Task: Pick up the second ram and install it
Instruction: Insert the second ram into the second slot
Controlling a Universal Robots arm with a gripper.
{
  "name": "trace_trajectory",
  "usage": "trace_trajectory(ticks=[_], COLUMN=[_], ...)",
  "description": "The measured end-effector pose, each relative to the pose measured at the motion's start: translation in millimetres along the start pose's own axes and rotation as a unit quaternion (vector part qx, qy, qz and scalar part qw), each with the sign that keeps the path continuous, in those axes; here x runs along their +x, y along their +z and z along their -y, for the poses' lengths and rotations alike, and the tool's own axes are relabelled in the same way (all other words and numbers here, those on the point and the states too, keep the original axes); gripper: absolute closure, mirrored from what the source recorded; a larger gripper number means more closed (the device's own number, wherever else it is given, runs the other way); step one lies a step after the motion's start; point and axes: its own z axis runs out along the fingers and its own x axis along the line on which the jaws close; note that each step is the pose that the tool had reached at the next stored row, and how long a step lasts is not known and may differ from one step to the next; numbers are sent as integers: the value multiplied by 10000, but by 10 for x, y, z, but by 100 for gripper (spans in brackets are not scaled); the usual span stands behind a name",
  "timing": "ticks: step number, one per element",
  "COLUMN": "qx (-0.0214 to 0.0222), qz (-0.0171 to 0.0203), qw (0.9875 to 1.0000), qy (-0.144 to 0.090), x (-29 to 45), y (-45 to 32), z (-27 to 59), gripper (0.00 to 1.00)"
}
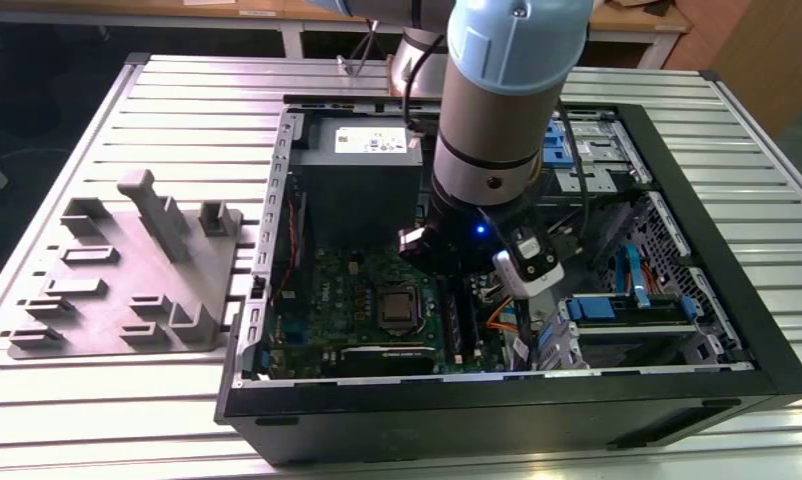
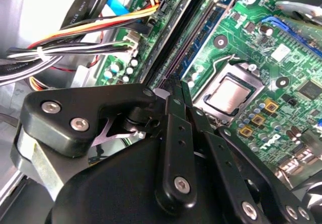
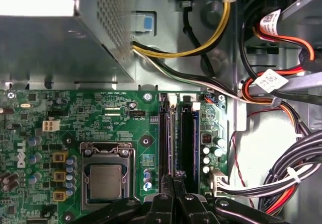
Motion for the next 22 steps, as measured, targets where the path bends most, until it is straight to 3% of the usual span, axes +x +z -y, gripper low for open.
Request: trace_trajectory(ticks=[5,22], qx=[2,0], qz=[3,3], qw=[10000,9999], qy=[96,110], x=[-3,-3], y=[1,-5], z=[0,0], gripper=[92,92])
